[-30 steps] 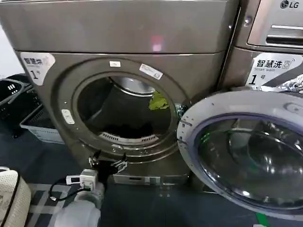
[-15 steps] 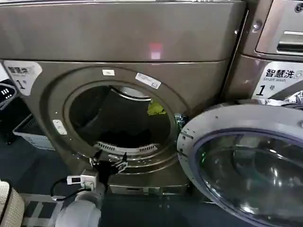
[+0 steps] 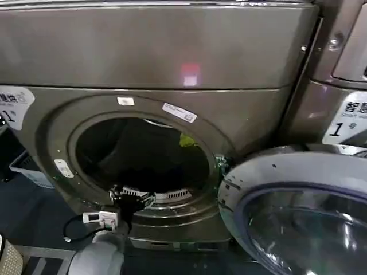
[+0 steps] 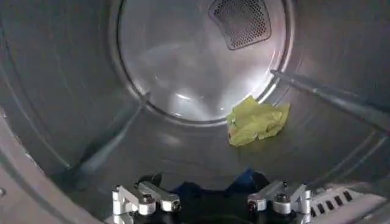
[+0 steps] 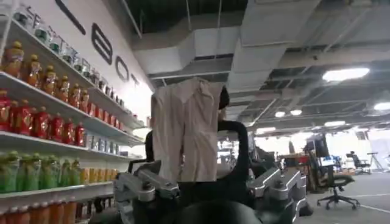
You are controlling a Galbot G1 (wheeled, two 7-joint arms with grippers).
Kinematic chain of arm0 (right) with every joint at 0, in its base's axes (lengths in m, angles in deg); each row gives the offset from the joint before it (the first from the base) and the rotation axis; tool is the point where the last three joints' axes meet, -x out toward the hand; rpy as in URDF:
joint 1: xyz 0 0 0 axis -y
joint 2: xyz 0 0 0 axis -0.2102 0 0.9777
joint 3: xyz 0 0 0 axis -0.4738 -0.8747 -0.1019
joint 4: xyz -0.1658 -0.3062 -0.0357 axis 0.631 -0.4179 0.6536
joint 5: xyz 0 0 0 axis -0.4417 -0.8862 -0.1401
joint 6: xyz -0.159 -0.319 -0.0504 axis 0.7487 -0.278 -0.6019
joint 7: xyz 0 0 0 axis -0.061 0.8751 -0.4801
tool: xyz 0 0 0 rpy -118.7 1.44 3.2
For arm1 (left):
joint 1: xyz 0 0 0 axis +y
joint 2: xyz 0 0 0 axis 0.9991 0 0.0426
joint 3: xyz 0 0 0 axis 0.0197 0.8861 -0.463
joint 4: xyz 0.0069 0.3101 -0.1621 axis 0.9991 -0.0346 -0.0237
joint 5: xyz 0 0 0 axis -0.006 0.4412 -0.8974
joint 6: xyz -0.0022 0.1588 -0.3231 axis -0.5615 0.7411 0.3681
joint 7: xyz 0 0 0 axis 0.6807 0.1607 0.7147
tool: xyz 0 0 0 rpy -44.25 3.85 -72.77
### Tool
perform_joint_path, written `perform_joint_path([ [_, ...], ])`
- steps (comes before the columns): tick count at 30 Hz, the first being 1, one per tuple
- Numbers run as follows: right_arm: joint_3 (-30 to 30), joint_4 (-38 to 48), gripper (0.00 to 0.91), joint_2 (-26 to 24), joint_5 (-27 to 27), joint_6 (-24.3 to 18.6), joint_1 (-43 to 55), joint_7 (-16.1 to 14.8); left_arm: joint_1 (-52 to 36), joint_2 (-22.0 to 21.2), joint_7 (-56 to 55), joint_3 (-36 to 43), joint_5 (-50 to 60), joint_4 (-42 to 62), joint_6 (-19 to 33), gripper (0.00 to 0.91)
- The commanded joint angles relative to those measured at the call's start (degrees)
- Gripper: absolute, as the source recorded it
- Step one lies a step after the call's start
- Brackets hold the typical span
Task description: Grasp the clothes from the dryer.
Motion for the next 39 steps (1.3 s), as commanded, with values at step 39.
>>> perform_joint_path([
  [39,-1.5,-0.8,0.907,-0.2,-0.1,-0.6,0.3,0.2,-32.9,0.9,14.2,-2.2,21.8,35.4,2.9,0.907],
])
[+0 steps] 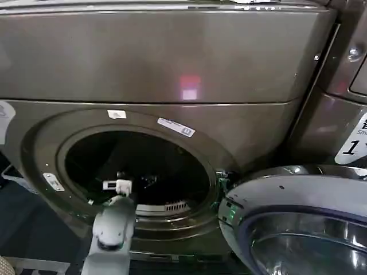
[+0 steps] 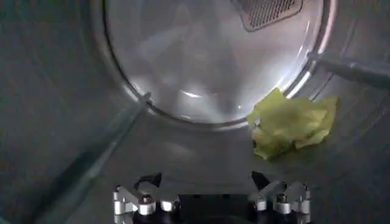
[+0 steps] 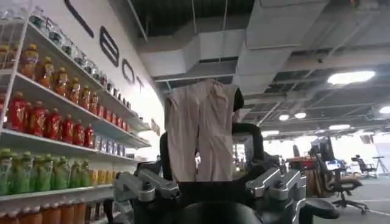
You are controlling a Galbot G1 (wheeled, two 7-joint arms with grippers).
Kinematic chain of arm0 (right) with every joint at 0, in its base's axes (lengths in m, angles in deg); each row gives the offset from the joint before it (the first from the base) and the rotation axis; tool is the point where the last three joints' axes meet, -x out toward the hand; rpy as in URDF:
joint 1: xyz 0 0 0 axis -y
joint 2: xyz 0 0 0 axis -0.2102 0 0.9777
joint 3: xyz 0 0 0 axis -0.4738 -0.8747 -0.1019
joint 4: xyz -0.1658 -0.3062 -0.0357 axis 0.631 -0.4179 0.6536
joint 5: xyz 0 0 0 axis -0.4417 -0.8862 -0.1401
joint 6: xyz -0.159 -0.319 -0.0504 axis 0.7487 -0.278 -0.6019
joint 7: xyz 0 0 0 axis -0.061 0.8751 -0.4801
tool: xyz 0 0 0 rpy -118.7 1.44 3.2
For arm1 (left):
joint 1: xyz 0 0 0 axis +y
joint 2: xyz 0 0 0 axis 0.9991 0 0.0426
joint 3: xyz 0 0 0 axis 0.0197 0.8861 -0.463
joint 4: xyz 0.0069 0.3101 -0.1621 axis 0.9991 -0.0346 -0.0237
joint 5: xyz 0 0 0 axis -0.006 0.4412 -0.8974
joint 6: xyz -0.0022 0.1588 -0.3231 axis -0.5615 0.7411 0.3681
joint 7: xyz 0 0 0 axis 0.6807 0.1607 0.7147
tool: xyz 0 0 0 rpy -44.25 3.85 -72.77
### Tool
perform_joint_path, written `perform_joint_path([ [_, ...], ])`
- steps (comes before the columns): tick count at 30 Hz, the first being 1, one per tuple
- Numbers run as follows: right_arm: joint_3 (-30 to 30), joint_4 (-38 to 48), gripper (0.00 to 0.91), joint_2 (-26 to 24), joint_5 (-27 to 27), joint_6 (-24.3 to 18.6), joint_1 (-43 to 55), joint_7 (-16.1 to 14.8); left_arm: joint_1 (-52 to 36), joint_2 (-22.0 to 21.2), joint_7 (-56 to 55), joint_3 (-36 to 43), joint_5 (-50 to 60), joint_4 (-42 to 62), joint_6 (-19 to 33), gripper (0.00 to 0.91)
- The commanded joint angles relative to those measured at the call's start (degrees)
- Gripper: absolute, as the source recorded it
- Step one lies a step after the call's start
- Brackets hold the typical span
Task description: Grasp the clothes from the dryer.
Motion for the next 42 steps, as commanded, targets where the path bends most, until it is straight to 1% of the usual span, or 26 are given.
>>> perform_joint_path([
  [1,0.0,-0.1,0.907,0.1,-0.1,0.0,0.0,0.0,-6.0,1.2,16.4,-0.6,18.9,5.3,4.3,0.907],
  [2,0.0,-0.2,0.907,0.1,-0.1,0.0,0.0,0.0,-5.6,2.1,25.5,-1.0,28.8,4.8,9.5,0.907],
  [3,0.0,-0.2,0.907,0.0,-0.1,0.0,-0.1,-0.1,-5.1,2.8,32.3,-1.2,38.5,4.3,15.4,0.907],
  [5,0.1,-0.2,0.907,-0.1,-0.1,0.0,-0.1,0.0,-4.7,3.7,41.8,-1.9,47.0,3.4,21.7,0.907],
  [7,0.0,-0.2,0.907,-0.2,-0.3,0.0,-0.2,0.0,-5.3,3.7,47.4,-2.3,49.7,3.1,28.4,0.907],
  [9,-0.1,-0.4,0.907,-0.3,-1.0,0.0,0.0,0.0,-7.3,3.7,51.6,-2.1,55.0,3.7,37.2,0.907],
  [10,-0.2,-0.5,0.907,-0.3,-1.0,0.0,0.0,0.0,-7.5,3.6,53.7,-2.0,57.0,3.9,38.9,0.907],
  [11,-0.1,-0.6,0.907,-0.3,-1.0,0.1,0.0,0.0,-8.6,3.6,57.2,-2.1,59.4,4.3,42.1,0.907],
  [12,-0.1,-0.6,0.907,-0.4,-1.0,0.1,0.0,0.0,-9.2,3.6,59.4,-2.3,60.4,4.6,45.1,0.907],
  [13,-0.1,-0.6,0.907,-0.3,-1.0,0.1,-0.1,0.0,-9.8,3.6,64.2,-2.7,60.2,4.8,47.3,0.907],
  [15,0.1,-0.3,0.907,-0.2,-1.0,-0.1,-0.5,0.0,-10.9,4.2,71.4,-2.6,56.9,5.5,48.0,0.907],
  [17,0.3,-0.2,0.907,-0.2,-1.1,-0.2,-0.6,0.0,-11.8,4.5,71.5,-2.5,56.6,6.8,54.8,0.907],
  [18,0.2,-0.3,0.907,-0.2,-1.1,-0.3,-0.5,0.0,-12.1,4.5,71.5,-2.4,56.9,7.4,56.6,0.907],
  [21,0.2,-0.4,0.907,-0.2,-1.2,-0.2,-0.2,0.0,-13.5,4.4,71.5,-1.9,58.1,9.6,58.5,0.907],
  [31,-0.3,-0.6,0.907,-0.2,-1.6,-0.2,0.1,-0.2,-16.9,5.1,71.6,0.3,57.5,15.2,60.5,0.907],
  [35,-0.7,-0.5,0.907,-0.2,-2.3,-0.3,0.2,-0.2,-17.2,5.1,71.5,0.9,56.8,16.6,59.4,0.907],
  [39,-1.1,-0.6,0.907,-0.5,-2.5,-0.3,0.6,-0.2,-17.9,5.0,71.5,1.5,54.0,20.1,57.6,0.907],
  [42,-1.4,-0.7,0.907,-0.4,-2.5,-0.2,0.6,-0.2,-18.4,5.0,71.5,1.5,54.0,23.0,56.6,0.907],
])
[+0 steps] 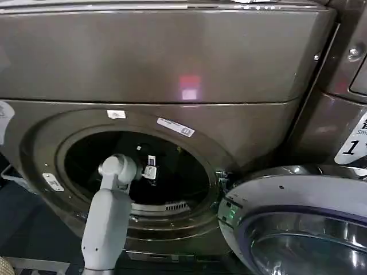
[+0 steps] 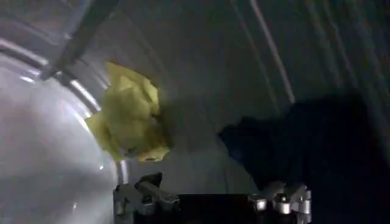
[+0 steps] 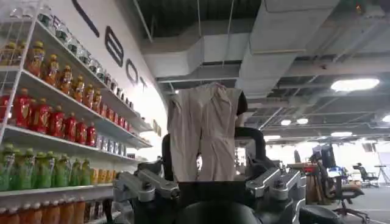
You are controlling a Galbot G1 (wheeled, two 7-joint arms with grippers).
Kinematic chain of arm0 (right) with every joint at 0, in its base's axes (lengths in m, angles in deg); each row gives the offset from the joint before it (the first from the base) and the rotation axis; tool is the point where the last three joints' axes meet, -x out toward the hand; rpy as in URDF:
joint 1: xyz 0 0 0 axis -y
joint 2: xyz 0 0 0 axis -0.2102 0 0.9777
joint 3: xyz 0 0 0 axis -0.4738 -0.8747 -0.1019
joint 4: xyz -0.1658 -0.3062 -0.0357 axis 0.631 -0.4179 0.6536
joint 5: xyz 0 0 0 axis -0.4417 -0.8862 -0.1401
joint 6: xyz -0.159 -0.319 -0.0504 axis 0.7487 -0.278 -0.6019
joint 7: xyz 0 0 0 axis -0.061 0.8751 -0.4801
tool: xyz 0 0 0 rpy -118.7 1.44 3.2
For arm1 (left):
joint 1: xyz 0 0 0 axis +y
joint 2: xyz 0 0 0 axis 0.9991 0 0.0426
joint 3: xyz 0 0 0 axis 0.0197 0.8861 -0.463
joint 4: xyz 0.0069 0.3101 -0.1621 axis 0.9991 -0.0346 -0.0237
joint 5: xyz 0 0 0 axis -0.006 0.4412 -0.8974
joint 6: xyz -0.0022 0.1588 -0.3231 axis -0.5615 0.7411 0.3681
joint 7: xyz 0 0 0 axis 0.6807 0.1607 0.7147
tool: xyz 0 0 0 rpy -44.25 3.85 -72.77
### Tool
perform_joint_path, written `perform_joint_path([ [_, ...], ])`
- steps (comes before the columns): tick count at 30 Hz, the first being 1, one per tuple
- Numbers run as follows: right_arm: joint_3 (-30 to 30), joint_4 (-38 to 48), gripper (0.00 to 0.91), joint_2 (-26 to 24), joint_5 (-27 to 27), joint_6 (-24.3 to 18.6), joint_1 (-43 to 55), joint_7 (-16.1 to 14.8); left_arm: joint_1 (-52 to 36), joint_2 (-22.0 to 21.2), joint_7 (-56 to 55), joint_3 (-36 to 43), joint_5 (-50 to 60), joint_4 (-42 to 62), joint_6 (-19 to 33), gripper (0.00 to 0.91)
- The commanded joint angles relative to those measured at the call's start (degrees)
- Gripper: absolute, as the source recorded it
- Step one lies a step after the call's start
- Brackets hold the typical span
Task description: Grasp the clothes from the dryer.
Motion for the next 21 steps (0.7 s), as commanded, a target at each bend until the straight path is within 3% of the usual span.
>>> perform_joint_path([
  [1,-0.3,-0.1,0.907,0.0,-0.2,0.0,0.2,0.0,-1.9,0.1,2.1,0.5,-1.0,8.1,0.1,0.907],
  [20,-1.9,-0.9,0.907,0.3,-1.2,0.3,1.5,0.1,-4.4,-0.4,2.0,-0.1,-0.9,21.9,-5.2,0.907],
  [21,-1.9,-1.0,0.907,0.3,-1.2,0.3,1.5,0.0,-4.4,-0.4,2.0,-0.1,-1.2,22.3,-5.6,0.307],
])
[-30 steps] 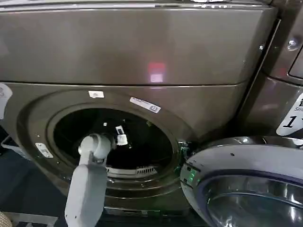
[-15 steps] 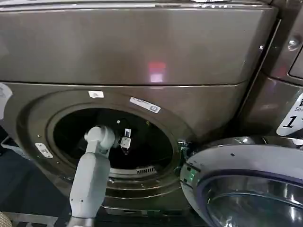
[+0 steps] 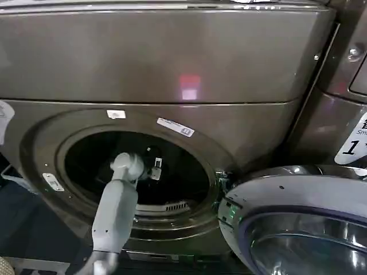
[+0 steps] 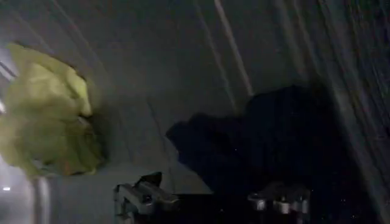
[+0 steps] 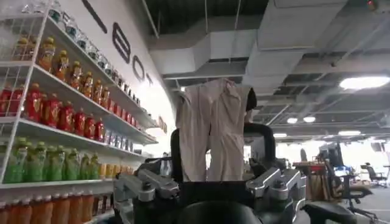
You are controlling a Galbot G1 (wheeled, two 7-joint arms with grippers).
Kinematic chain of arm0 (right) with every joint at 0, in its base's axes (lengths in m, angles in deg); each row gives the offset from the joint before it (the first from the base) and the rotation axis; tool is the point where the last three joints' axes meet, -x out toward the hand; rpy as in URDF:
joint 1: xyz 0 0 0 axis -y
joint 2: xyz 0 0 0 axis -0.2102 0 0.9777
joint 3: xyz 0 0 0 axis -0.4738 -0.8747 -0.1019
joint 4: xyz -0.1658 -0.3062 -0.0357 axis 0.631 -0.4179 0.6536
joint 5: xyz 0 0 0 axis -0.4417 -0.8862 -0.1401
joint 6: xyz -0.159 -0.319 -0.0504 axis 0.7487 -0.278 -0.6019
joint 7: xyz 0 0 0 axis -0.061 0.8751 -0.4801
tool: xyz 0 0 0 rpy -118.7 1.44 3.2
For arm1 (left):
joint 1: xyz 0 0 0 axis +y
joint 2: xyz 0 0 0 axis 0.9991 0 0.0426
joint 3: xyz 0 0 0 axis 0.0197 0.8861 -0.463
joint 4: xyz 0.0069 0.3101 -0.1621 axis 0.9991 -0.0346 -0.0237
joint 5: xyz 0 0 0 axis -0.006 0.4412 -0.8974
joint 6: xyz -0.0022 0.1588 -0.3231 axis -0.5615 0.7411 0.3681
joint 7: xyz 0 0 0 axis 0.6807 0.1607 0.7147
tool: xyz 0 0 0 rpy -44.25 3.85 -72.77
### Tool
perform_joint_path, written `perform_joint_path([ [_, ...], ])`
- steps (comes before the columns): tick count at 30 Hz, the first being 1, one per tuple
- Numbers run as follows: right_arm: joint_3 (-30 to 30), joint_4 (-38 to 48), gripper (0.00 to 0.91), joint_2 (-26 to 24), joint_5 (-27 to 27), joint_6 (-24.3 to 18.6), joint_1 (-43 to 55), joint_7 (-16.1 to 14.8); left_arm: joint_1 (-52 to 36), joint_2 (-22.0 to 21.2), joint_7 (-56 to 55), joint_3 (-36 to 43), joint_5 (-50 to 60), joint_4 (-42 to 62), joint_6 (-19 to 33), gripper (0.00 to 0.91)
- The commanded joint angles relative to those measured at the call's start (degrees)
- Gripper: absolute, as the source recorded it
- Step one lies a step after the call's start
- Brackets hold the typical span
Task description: Grasp the clothes from the dryer.
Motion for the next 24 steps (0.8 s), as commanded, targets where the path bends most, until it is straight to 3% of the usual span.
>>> perform_joint_path([
  [1,-0.1,-0.1,0.907,0.1,-0.1,0.0,0.1,0.0,-0.4,0.2,0.7,0.0,-2.3,7.6,-2.6,0.125],
  [3,-0.1,-0.1,0.907,0.1,-0.1,0.0,0.0,0.0,-0.5,0.4,0.7,0.1,-4.1,7.8,-2.3,0.000],
  [24,-0.6,0.6,0.907,-0.2,-0.2,-0.3,0.1,-0.1,0.2,0.7,0.6,0.3,-13.0,5.0,-5.7,0.000],
])
